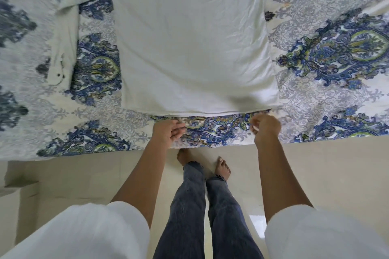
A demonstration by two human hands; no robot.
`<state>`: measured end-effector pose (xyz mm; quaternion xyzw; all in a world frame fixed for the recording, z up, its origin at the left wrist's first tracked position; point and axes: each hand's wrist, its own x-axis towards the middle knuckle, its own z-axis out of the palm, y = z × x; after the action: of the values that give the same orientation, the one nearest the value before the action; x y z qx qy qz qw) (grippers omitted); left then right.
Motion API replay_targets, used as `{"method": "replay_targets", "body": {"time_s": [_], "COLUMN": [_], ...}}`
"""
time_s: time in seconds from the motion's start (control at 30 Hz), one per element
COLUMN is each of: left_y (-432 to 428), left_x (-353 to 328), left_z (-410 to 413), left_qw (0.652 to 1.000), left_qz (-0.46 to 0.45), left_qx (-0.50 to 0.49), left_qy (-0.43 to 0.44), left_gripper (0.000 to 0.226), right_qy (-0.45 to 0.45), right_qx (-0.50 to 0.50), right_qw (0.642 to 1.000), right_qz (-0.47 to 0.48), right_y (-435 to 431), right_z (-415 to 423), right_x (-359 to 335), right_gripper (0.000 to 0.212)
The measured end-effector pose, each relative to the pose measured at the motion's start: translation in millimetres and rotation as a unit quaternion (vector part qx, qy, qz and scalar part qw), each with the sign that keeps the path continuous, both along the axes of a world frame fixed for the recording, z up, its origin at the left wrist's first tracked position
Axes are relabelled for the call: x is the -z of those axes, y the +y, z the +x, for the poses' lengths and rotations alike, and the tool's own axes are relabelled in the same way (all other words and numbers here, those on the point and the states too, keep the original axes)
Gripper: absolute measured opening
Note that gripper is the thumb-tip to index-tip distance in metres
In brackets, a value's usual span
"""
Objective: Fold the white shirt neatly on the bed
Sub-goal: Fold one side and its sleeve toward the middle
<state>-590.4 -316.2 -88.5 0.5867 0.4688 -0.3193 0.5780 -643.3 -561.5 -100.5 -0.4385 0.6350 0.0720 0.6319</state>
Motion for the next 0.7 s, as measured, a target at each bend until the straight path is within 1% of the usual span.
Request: {"method": "replay_targets", "body": {"time_s": [0.07,0.1,0.17,0.2,0.23,0.27,0.33,0.37,0.4,0.43,0.47,0.5,0.53,0.57,0.6,0.67,0.7], "left_y": [30,46,79,93,104,116,136,141,142,142,141,140,139,138,138,137,138], "left_x": [1,-1,-1,-3,-3,2,13,19,21,24,26,27,29,30,31,31,33], "left_z": [5,8,14,17,22,28,43,48,51,52,54,54,55,54,53,55,56], "left_qw": [0.995,0.987,0.948,0.926,0.908,0.898,0.888,0.885,0.881,0.876,0.869,0.866,0.868,0.88,0.901,0.935,0.944], "left_qz": [0.073,0.139,0.294,0.347,0.374,0.377,0.349,0.328,0.306,0.293,0.291,0.293,0.292,0.286,0.27,0.212,0.19], "left_qx": [-0.064,-0.06,0.015,0.061,0.104,0.143,0.214,0.246,0.275,0.303,0.321,0.325,0.311,0.273,0.22,0.123,0.094], "left_qy": [-0.026,-0.052,-0.118,-0.139,-0.157,-0.176,-0.209,-0.222,-0.232,-0.235,-0.239,-0.245,-0.256,-0.261,-0.26,-0.255,-0.254], "left_gripper": [0.017,0.016,0.018,0.021,0.025,0.03,0.037,0.038,0.036,0.032,0.028,0.023,0.02,0.02,0.021,0.026,0.025], "right_qy": [-0.014,-0.024,-0.031,-0.035,-0.039,-0.039,-0.039,-0.035,-0.026,-0.018,-0.018,-0.028,-0.047,-0.068,-0.079,-0.091,-0.099], "right_qx": [-0.019,-0.036,-0.083,-0.111,-0.137,-0.163,-0.196,-0.198,-0.202,-0.215,-0.241,-0.276,-0.317,-0.364,-0.419,-0.522,-0.56], "right_qw": [0.998,0.996,0.987,0.982,0.976,0.97,0.958,0.955,0.957,0.961,0.964,0.96,0.946,0.923,0.89,0.8,0.753], "right_qz": [0.052,0.082,0.132,0.149,0.163,0.174,0.205,0.217,0.209,0.172,0.111,0.035,-0.04,-0.107,-0.164,-0.283,-0.331], "right_y": [37,57,97,116,134,152,188,203,214,227,239,250,260,265,271,274,274], "right_z": [6,10,21,27,32,37,49,53,56,59,61,61,62,63,65,70,71], "right_x": [-4,-5,-6,-6,-6,-5,-4,-5,-7,-7,-6,-6,-7,-9,-10,-6,-1], "right_gripper": [0.024,0.024,0.024,0.023,0.023,0.023,0.022,0.023,0.025,0.026,0.024,0.021,0.017,0.013,0.011,0.018,0.02]}}
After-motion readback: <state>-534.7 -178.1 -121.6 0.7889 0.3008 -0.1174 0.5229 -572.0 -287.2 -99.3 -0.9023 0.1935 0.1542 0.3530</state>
